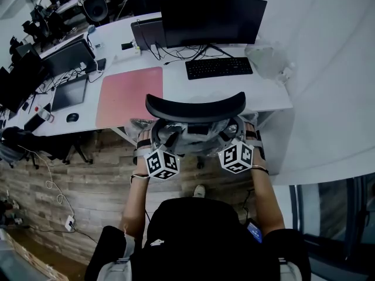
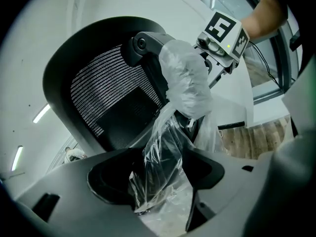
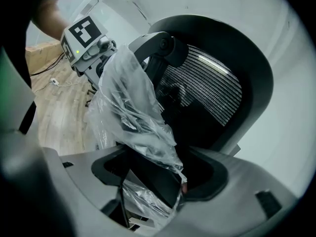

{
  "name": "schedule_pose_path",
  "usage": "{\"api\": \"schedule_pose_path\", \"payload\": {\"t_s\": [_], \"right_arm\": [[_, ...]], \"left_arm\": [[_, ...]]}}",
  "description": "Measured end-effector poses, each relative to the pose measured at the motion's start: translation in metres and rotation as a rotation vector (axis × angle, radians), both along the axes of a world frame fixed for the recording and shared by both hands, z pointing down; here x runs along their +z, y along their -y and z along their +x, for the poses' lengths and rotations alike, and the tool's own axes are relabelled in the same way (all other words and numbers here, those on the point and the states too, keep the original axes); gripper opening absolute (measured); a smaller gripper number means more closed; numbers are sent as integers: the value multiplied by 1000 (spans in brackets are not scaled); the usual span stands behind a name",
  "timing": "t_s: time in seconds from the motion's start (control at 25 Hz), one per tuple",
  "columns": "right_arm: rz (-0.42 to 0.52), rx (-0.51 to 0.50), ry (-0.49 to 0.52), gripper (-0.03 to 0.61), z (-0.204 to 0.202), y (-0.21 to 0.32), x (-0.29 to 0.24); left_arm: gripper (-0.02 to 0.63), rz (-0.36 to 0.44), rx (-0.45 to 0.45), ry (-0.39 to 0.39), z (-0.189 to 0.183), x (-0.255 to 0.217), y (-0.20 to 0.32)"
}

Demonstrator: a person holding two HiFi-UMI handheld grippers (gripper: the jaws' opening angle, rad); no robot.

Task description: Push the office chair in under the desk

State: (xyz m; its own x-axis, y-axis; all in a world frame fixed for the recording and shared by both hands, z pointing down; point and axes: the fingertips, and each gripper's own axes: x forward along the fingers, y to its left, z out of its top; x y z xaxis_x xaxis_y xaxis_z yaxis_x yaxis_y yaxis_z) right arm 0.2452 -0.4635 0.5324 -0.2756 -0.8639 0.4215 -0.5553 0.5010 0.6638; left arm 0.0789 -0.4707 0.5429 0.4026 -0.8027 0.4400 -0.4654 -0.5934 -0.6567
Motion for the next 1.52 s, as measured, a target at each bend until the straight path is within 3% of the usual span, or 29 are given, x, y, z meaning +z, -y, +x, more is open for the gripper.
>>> {"api": "schedule_pose_path", "payload": {"t_s": [1.52], "right_arm": [[25, -28, -23, 322, 30, 39, 3]], "left_arm": [[298, 40, 5, -38, 27, -5, 29]]}}
